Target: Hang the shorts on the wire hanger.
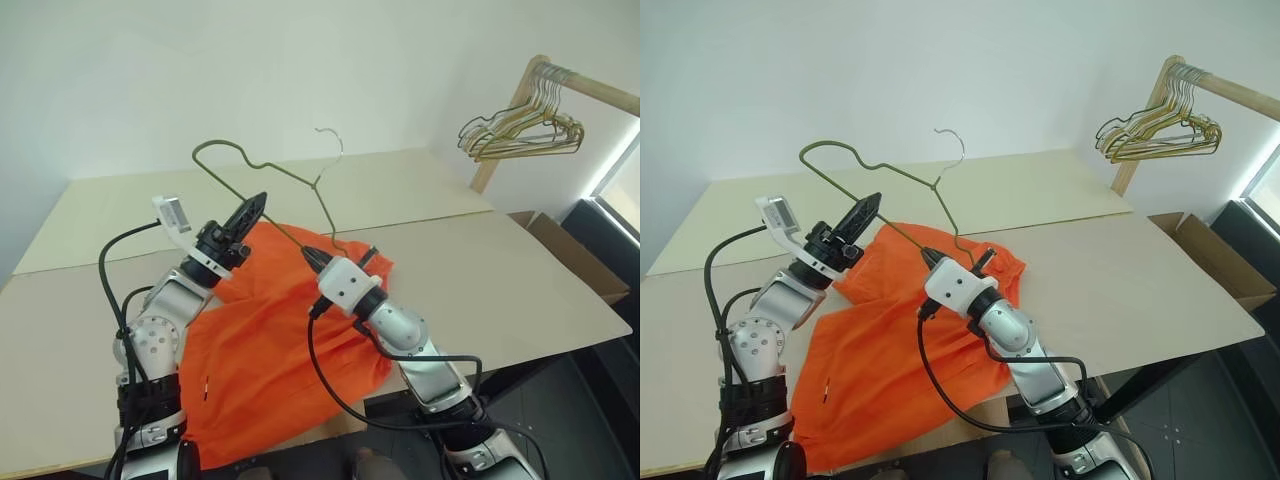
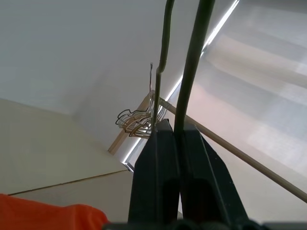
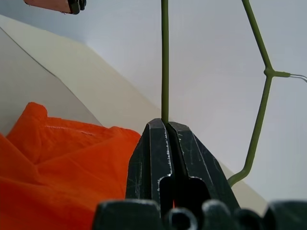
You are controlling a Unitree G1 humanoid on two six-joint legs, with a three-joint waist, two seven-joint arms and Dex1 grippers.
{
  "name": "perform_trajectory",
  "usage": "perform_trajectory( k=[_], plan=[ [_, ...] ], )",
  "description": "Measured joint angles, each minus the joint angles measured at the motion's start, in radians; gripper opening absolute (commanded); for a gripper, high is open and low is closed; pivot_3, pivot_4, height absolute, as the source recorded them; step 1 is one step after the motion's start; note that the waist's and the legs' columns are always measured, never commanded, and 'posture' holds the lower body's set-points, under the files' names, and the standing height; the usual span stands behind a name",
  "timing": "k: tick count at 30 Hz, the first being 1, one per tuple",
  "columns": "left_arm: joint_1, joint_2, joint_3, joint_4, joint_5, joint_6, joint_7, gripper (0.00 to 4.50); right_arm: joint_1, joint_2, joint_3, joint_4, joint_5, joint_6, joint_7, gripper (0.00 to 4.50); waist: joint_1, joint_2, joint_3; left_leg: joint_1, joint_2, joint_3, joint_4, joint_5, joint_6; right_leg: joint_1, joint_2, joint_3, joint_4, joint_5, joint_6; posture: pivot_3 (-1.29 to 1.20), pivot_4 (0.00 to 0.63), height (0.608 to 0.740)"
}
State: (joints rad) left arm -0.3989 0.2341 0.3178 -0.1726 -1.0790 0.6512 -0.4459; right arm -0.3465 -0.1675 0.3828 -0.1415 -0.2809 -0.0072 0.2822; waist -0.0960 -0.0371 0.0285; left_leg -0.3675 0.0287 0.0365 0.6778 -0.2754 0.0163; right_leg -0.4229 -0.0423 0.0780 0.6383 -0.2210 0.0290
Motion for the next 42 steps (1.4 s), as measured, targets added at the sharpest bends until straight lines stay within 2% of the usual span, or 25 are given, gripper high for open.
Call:
perform_trajectory(
  k=[3, 8, 9, 11, 13, 14, 18, 21, 23, 26, 29, 33, 42],
  plan=[
    [0.000, 0.006, -0.015, 0.000, 0.034, -0.013, -0.007, 0.00, -0.001, -0.025, 0.001, 0.003, -0.041, -0.008, 0.002, 0.71, 0.000, 0.000, 0.000, 0.000, 0.000, 0.000, 0.000, 0.000, 0.000, 0.000, 0.000, 0.000, 0.000, 0.000, 0.000, -0.03, 0.000, 0.740],
    [-0.001, 0.047, -0.052, -0.001, 0.111, -0.047, -0.069, 0.00, -0.003, -0.038, -0.007, 0.013, -0.036, -0.030, 0.014, 2.46, -0.004, 0.000, 0.000, 0.000, 0.000, 0.000, -0.001, 0.000, 0.000, 0.000, 0.001, -0.001, 0.000, 0.000, -0.001, -0.03, 0.000, 0.740],
    [-0.004, 0.073, -0.057, 0.000, 0.135, -0.058, -0.090, 0.00, -0.002, -0.040, -0.016, 0.005, 0.002, -0.028, 0.041, 2.90, -0.004, 0.000, 0.000, 0.000, 0.000, -0.001, -0.001, 0.000, 0.000, 0.000, 0.001, -0.001, 0.000, 0.000, -0.001, -0.02, 0.000, 0.740],
    [-0.018, 0.114, -0.058, 0.010, 0.156, -0.074, -0.130, 0.00, 0.005, -0.051, -0.045, -0.035, 0.104, 0.003, 0.109, 3.49, -0.002, 0.000, 0.000, 0.000, 0.000, -0.001, 0.000, 0.000, -0.001, 0.001, 0.001, -0.004, -0.001, 0.000, -0.001, -0.02, 0.000, 0.740],
    [-0.041, 0.197, -0.060, 0.036, 0.182, -0.087, -0.217, 0.00, 0.029, -0.084, -0.115, -0.149, 0.357, 0.122, 0.253, 4.25, 0.001, 0.000, 0.000, -0.001, 0.001, -0.003, 0.000, 0.001, 0.000, 0.002, 0.001, -0.007, -0.003, 0.000, -0.001, -0.03, 0.000, 0.740],
    [-0.046, 0.226, -0.054, 0.042, 0.191, -0.095, -0.245, 0.00, 0.031, -0.108, -0.149, -0.189, 0.447, 0.169, 0.297, 4.48, 0.001, 0.001, 0.000, 0.000, 0.001, -0.004, 0.000, 0.000, 0.000, 0.003, 0.000, -0.008, -0.004, 0.000, -0.001, -0.03, 0.000, 0.740],
    [-0.088, 0.297, -0.034, 0.087, 0.169, -0.104, -0.401, 0.00, -0.011, -0.262, -0.316, -0.259, 0.861, 0.504, 0.462, 4.48, 0.004, 0.001, 0.001, -0.001, 0.001, -0.004, 0.000, 0.000, 0.000, 0.005, -0.001, -0.009, -0.008, 0.001, -0.001, -0.04, 0.000, 0.740],
    [-0.116, 0.341, -0.021, 0.108, 0.134, -0.102, -0.512, 0.00, -0.084, -0.371, -0.367, -0.195, 1.042, 0.713, 0.555, 4.48, 0.002, 0.001, 0.001, -0.001, 0.002, 0.000, 0.000, 0.000, 0.000, 0.004, 0.000, -0.009, -0.008, 0.000, -0.001, -0.04, 0.000, 0.740],
    [-0.135, 0.364, -0.012, 0.113, 0.111, -0.103, -0.606, 0.00, -0.139, -0.441, -0.380, -0.107, 1.103, 0.817, 0.633, 4.48, -0.001, 0.001, 0.001, -0.001, 0.002, 0.002, -0.001, 0.000, 0.000, 0.004, 0.001, -0.009, -0.008, 0.000, -0.002, -0.04, 0.000, 0.740],
    [-0.143, 0.382, -0.005, 0.126, 0.080, -0.097, -0.710, 0.00, -0.177, -0.488, -0.342, 0.008, 1.099, 0.850, 0.767, 4.48, -0.001, 0.001, 0.001, -0.001, 0.004, 0.002, -0.001, 0.000, 0.000, 0.004, 0.004, -0.009, -0.008, 0.000, -0.003, -0.04, 0.000, 0.740],
    [-0.148, 0.377, -0.002, 0.143, 0.054, -0.077, -0.743, 0.00, -0.206, -0.491, -0.268, 0.089, 1.047, 0.840, 0.866, 4.48, -0.001, 0.001, 0.001, -0.001, 0.004, 0.002, -0.001, 0.000, 0.000, 0.003, 0.004, -0.009, -0.007, 0.000, -0.003, -0.03, 0.000, 0.740],
    [-0.159, 0.355, 0.014, 0.145, 0.017, -0.072, -0.736, 0.00, -0.261, -0.444, -0.225, 0.171, 0.989, 0.816, 0.898, 4.48, 0.000, 0.001, 0.001, -0.002, 0.003, 0.002, 0.000, 0.000, 0.000, 0.003, 0.003, -0.009, -0.007, 0.000, -0.002, -0.03, 0.000, 0.740],
    [-0.135, 0.334, 0.034, 0.111, -0.033, -0.034, -0.700, 0.00, -0.316, -0.332, -0.203, 0.223, 0.967, 0.827, 0.903, 4.48, 0.005, 0.001, 0.001, -0.003, 0.003, -0.001, 0.000, 0.000, 0.000, 0.002, 0.002, -0.009, -0.007, 0.000, -0.002, -0.01, 0.000, 0.740]
  ],
)
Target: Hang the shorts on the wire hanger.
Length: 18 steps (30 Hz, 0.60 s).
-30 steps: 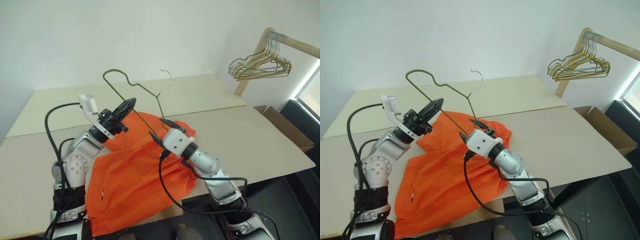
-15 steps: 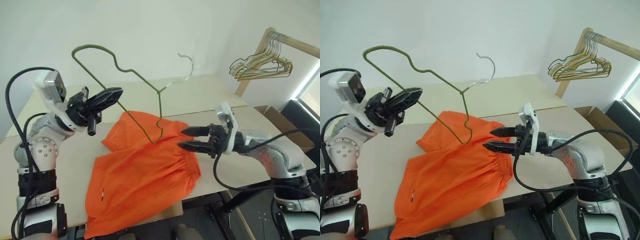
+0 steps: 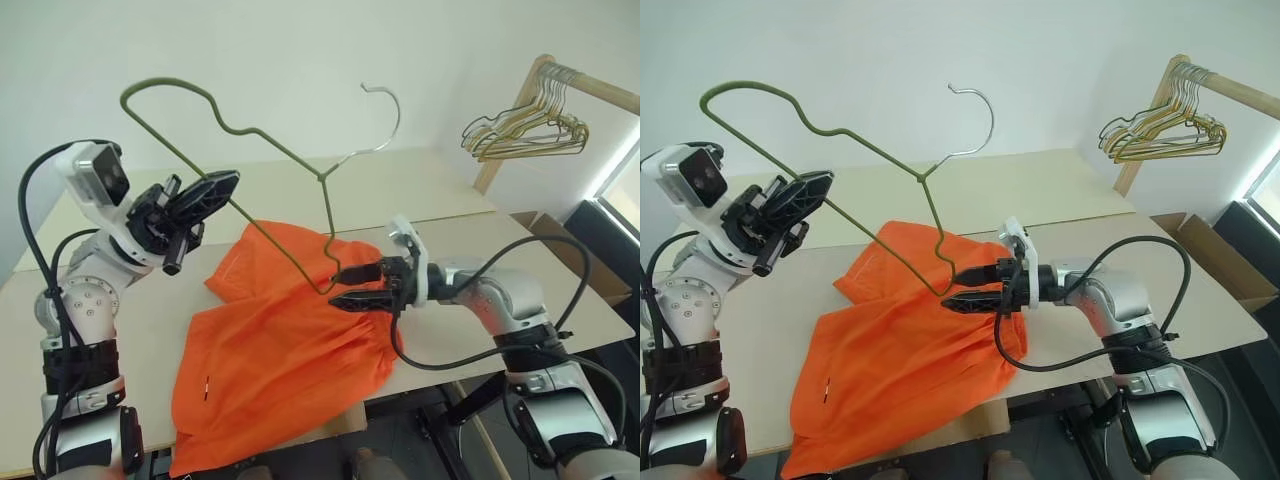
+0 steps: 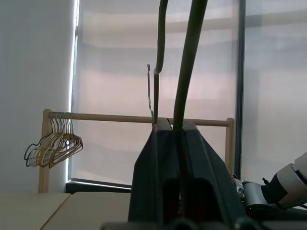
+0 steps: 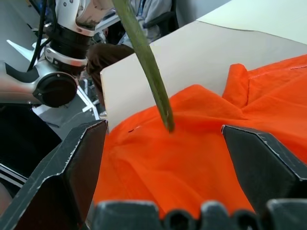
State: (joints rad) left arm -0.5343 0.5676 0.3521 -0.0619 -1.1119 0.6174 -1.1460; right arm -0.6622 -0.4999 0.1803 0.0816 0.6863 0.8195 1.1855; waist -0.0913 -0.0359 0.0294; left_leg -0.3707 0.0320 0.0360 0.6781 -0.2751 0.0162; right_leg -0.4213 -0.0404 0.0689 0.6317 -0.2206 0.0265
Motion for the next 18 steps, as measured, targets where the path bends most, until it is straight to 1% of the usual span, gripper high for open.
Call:
perform_trajectory(
  k=[11, 14, 16, 18],
  plan=[
    [0.009, -0.025, 0.007, -0.013, -0.016, 0.002, 0.030, 0.00, -0.058, 0.049, 0.006, 0.016, 0.003, 0.063, 0.016, 4.48, 0.010, 0.000, 0.000, 0.001, 0.000, 0.001, 0.000, 0.000, 0.000, 0.000, 0.000, 0.000, 0.001, 0.000, 0.000, -0.01, 0.000, 0.740],
    [0.017, -0.030, 0.006, -0.013, -0.016, 0.001, 0.033, 0.00, -0.068, 0.051, 0.006, 0.026, 0.003, 0.068, 0.019, 3.98, 0.015, 0.000, 0.000, 0.000, 0.000, 0.001, 0.000, 0.000, 0.000, 0.000, 0.000, 0.000, 0.001, 0.000, 0.000, -0.01, 0.000, 0.740],
    [0.017, -0.034, 0.005, -0.013, -0.016, 0.000, 0.035, 0.00, -0.071, 0.052, 0.006, 0.030, 0.003, 0.073, 0.026, 3.41, 0.020, 0.000, 0.000, 0.000, 0.000, 0.002, 0.000, 0.000, 0.000, 0.000, 0.000, 0.000, 0.001, 0.000, 0.000, -0.01, 0.000, 0.740],
    [0.018, -0.035, 0.005, -0.013, -0.015, -0.001, 0.035, 0.00, -0.071, 0.053, 0.006, 0.030, 0.003, 0.081, 0.031, 2.73, 0.021, 0.000, 0.000, 0.000, 0.000, 0.002, 0.000, 0.000, 0.000, 0.000, 0.000, 0.000, 0.001, 0.000, 0.000, -0.01, 0.000, 0.740]
  ],
)
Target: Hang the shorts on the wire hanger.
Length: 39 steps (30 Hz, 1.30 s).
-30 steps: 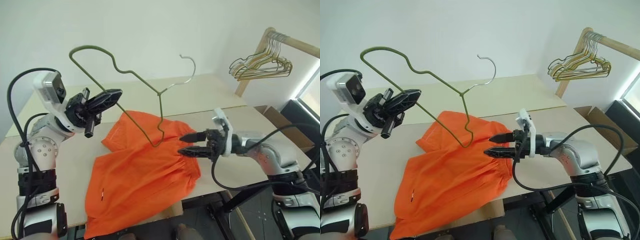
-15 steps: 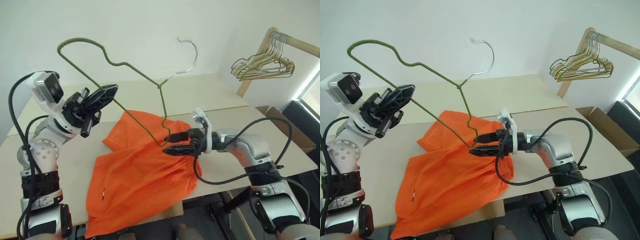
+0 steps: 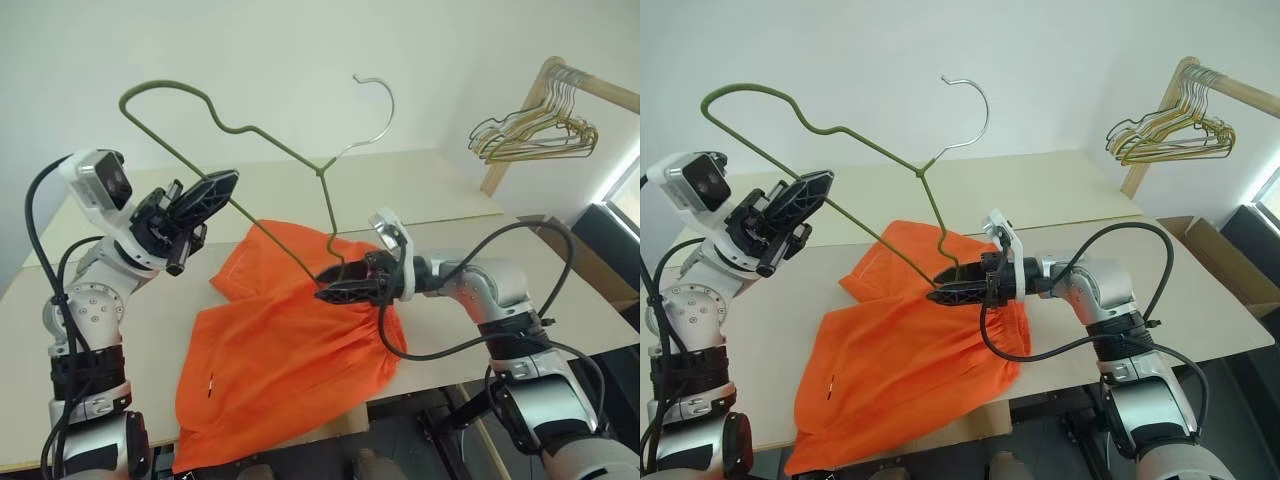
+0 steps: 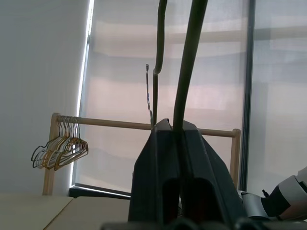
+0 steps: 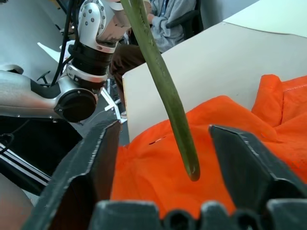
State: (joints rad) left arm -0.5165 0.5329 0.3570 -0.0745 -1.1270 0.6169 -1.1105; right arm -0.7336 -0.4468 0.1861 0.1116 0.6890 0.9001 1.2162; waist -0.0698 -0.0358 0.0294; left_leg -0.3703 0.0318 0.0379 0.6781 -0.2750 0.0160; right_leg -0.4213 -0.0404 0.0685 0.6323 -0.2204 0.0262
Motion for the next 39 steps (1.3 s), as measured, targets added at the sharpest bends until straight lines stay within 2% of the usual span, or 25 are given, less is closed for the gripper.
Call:
perform_trajectory(
  k=[8, 9, 12, 19, 23, 26, 28, 34, 37, 39],
  plan=[
    [0.007, -0.014, -0.001, 0.005, 0.029, -0.015, 0.014, 0.00, 0.000, 0.004, 0.001, 0.013, -0.005, 0.006, 0.008, 0.05, -0.001, 0.000, 0.000, 0.000, 0.000, 0.000, 0.000, 0.000, 0.000, 0.000, 0.000, 0.000, 0.000, 0.000, 0.000, -0.02, 0.000, 0.740],
    [0.010, -0.016, 0.000, 0.009, 0.040, -0.030, 0.021, 0.00, 0.000, 0.005, 0.002, 0.010, -0.005, 0.006, 0.015, 0.02, -0.002, 0.000, 0.000, 0.000, 0.000, 0.000, 0.000, 0.000, 0.000, 0.000, 0.000, 0.000, 0.000, 0.000, 0.000, -0.02, 0.000, 0.740],
    [0.027, -0.027, -0.001, 0.013, 0.077, -0.067, 0.027, 0.79, 0.001, 0.006, 0.003, 0.007, -0.010, 0.006, 0.019, 0.00, -0.001, 0.000, 0.000, 0.000, 0.000, 0.000, 0.000, 0.000, 0.000, 0.000, 0.000, 0.000, 0.000, 0.000, 0.000, -0.02, 0.000, 0.740],
    [0.064, -0.022, -0.077, 0.024, 0.196, -0.076, 0.032, 3.06, 0.027, 0.017, -0.051, -0.020, 0.009, 0.024, -0.043, 0.00, 0.002, 0.000, 0.000, 0.000, 0.000, 0.000, 0.000, 0.000, 0.000, 0.000, 0.000, 0.000, 0.000, 0.000, 0.000, -0.05, 0.000, 0.740],
    [0.094, 0.066, -0.221, 0.052, 0.405, -0.130, 0.029, 4.34, 0.072, -0.008, -0.151, -0.070, 0.078, 0.097, -0.122, 0.00, 0.000, 0.000, 0.000, 0.000, -0.001, 0.001, -0.001, 0.000, 0.000, 0.000, 0.000, 0.000, -0.001, 0.000, 0.000, -0.06, 0.000, 0.740],
    [0.146, 0.110, -0.341, 0.071, 0.559, -0.201, -0.014, 4.47, 0.132, -0.089, -0.222, -0.105, 0.101, 0.189, -0.195, 0.00, 0.001, 0.001, 0.000, -0.001, 0.000, 0.002, -0.001, 0.000, 0.000, 0.000, 0.000, 0.000, -0.002, 0.000, 0.000, -0.07, 0.000, 0.740],
    [0.156, 0.107, -0.360, 0.071, 0.576, -0.210, -0.039, 4.47, 0.206, -0.150, -0.267, -0.145, 0.140, 0.273, -0.225, 0.00, 0.003, 0.001, 0.000, -0.003, 0.000, 0.002, 0.000, 0.000, 0.000, -0.002, -0.001, -0.001, -0.002, 0.000, 0.000, -0.08, 0.000, 0.740],
    [0.133, 0.106, -0.367, 0.052, 0.594, -0.240, -0.057, 4.47, 0.291, -0.207, -0.367, -0.226, 0.232, 0.421, -0.289, 0.00, -0.019, 0.002, 0.001, -0.001, 0.000, 0.001, 0.000, 0.000, 0.000, 0.000, 0.001, 0.000, -0.001, 0.000, 0.000, -0.13, 0.000, 0.740],
    [0.114, 0.173, -0.448, 0.022, 0.718, -0.314, -0.080, 4.47, 0.533, -0.353, -0.573, -0.317, 0.333, 0.615, -0.324, 0.00, 0.006, 0.002, 0.000, -0.003, -0.001, 0.000, 0.000, -0.001, 0.001, 0.001, -0.002, -0.003, -0.003, -0.002, 0.001, -0.15, 0.000, 0.740],
    [0.113, 0.213, -0.482, 0.030, 0.794, -0.358, -0.100, 4.47, 0.672, -0.433, -0.669, -0.316, 0.394, 0.687, -0.326, 0.00, -0.002, 0.005, -0.001, -0.003, -0.002, 0.004, 0.000, -0.002, 0.003, 0.000, -0.003, 0.002, -0.003, -0.002, 0.002, -0.17, 0.000, 0.740]
  ],
)
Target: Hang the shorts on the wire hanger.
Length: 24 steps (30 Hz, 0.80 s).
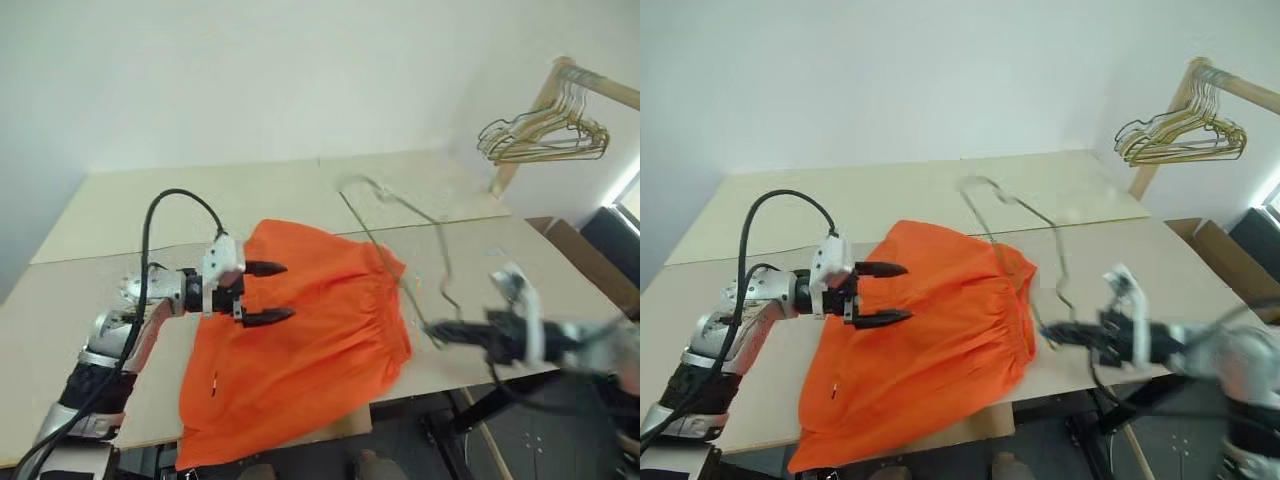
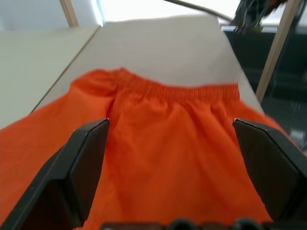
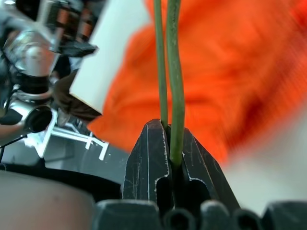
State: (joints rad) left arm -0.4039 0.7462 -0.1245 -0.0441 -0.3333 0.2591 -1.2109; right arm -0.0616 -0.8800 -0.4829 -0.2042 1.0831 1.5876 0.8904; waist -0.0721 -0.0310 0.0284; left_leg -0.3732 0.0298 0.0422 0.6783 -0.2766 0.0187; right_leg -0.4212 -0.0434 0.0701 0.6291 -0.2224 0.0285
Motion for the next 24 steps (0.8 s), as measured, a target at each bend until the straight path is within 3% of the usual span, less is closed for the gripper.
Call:
perform_trajectory(
  k=[2, 5, 10, 15, 24],
  plan=[
    [-0.006, -0.001, -0.027, -0.003, 0.021, -0.027, -0.020, 4.47, 0.090, -0.066, -0.018, -0.001, 0.051, 0.016, 0.016, 0.00, -0.015, 0.001, -0.001, 0.002, 0.000, 0.002, 0.000, -0.001, 0.002, 0.003, 0.000, 0.003, -0.001, -0.001, 0.001, -0.19, 0.000, 0.740],
    [-0.015, -0.002, -0.051, 0.003, 0.036, -0.043, -0.046, 4.47, 0.338, -0.173, -0.069, 0.002, 0.076, 0.019, 0.062, 0.00, -0.031, 0.001, -0.001, 0.003, 0.001, 0.003, 0.000, -0.001, 0.002, 0.004, 0.001, 0.002, 0.000, -0.005, 0.009, -0.20, 0.000, 0.740],
    [-0.016, -0.004, -0.056, 0.017, 0.045, -0.064, -0.071, 4.47, 0.455, -0.226, -0.094, -0.005, 0.069, -0.001, 0.147, 0.00, -0.085, 0.001, -0.001, 0.012, 0.002, 0.002, 0.000, -0.001, 0.001, 0.017, 0.002, 0.003, 0.000, -0.007, 0.007, -0.22, 0.005, 0.740],
    [-0.017, -0.003, -0.064, 0.019, 0.062, -0.082, -0.097, 4.47, 0.427, -0.255, -0.049, 0.020, 0.034, -0.046, 0.187, 0.00, -0.123, 0.001, 0.000, 0.020, 0.002, 0.000, -0.001, -0.001, 0.001, 0.024, 0.002, 0.003, -0.001, -0.010, 0.004, -0.21, 0.006, 0.740],
    [-0.017, 0.000, -0.067, 0.005, 0.070, -0.079, -0.092, 4.47, 0.138, -0.225, 0.190, 0.167, -0.041, -0.051, 0.152, 0.00, -0.133, 0.001, 0.003, 0.018, 0.002, -0.005, -0.002, -0.001, 0.001, 0.018, 0.002, 0.004, -0.002, -0.007, 0.011, -0.18, 0.007, 0.740]
  ],
)
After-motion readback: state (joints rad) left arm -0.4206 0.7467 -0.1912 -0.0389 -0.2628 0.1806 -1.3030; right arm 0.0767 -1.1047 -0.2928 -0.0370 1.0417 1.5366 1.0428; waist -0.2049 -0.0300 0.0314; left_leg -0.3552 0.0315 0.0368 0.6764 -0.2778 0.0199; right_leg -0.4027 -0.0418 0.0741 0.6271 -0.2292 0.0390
